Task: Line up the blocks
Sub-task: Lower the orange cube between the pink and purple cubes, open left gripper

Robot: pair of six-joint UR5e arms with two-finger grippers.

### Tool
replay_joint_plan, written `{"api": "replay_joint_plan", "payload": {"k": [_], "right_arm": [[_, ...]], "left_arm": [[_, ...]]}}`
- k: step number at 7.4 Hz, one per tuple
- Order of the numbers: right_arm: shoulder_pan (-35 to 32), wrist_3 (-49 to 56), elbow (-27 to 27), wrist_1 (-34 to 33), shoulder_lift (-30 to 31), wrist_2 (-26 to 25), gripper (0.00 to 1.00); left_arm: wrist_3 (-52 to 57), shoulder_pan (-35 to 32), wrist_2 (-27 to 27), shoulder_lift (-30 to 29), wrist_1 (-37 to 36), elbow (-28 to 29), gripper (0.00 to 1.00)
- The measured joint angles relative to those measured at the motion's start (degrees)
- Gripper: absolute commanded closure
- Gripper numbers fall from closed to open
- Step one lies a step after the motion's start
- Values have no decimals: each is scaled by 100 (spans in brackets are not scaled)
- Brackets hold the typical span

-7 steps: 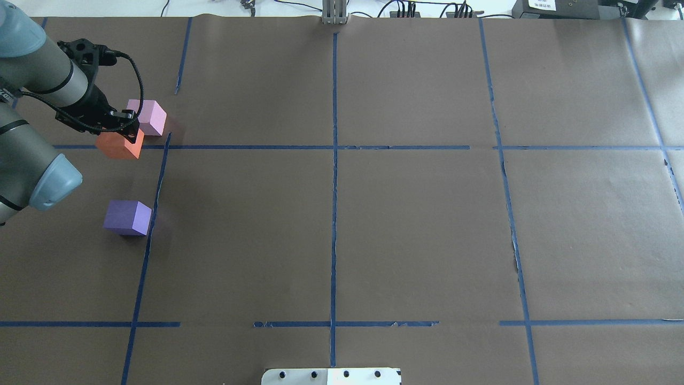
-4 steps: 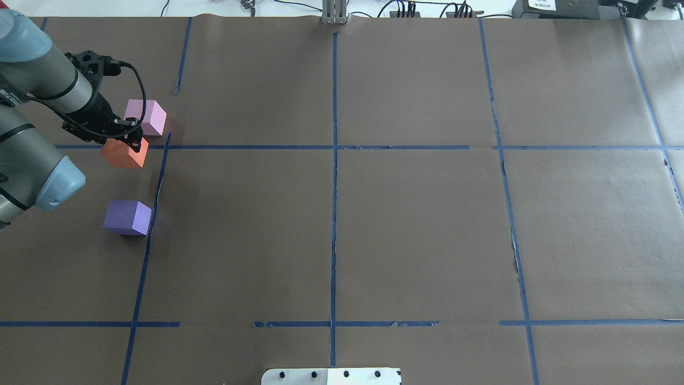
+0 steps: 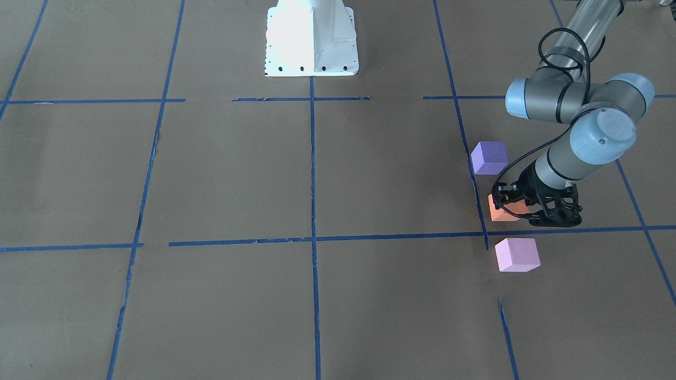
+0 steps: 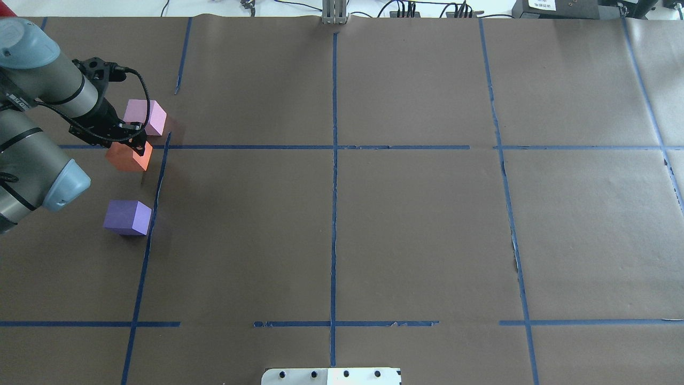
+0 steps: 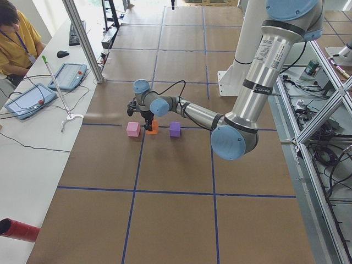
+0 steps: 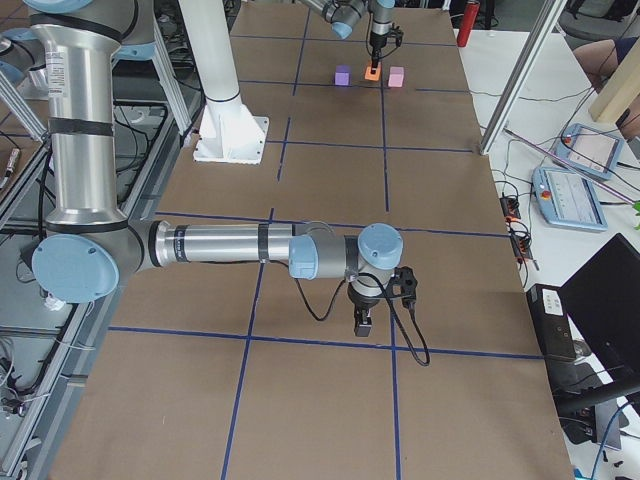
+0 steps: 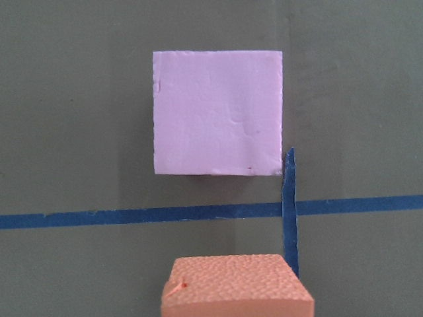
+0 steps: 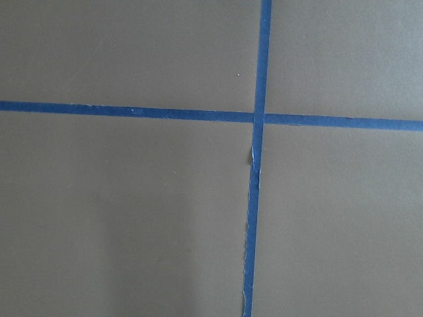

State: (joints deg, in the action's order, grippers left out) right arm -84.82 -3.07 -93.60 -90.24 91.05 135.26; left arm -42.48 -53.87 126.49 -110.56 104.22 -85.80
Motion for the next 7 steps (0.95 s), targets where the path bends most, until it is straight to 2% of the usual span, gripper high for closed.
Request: {"api": "replay_joint_plan", "payload": {"k": [7], "right_arm": [[0, 0, 0, 5, 0, 0, 0]], "left_arm": [[-298, 87, -2, 29, 327, 155, 68]]}}
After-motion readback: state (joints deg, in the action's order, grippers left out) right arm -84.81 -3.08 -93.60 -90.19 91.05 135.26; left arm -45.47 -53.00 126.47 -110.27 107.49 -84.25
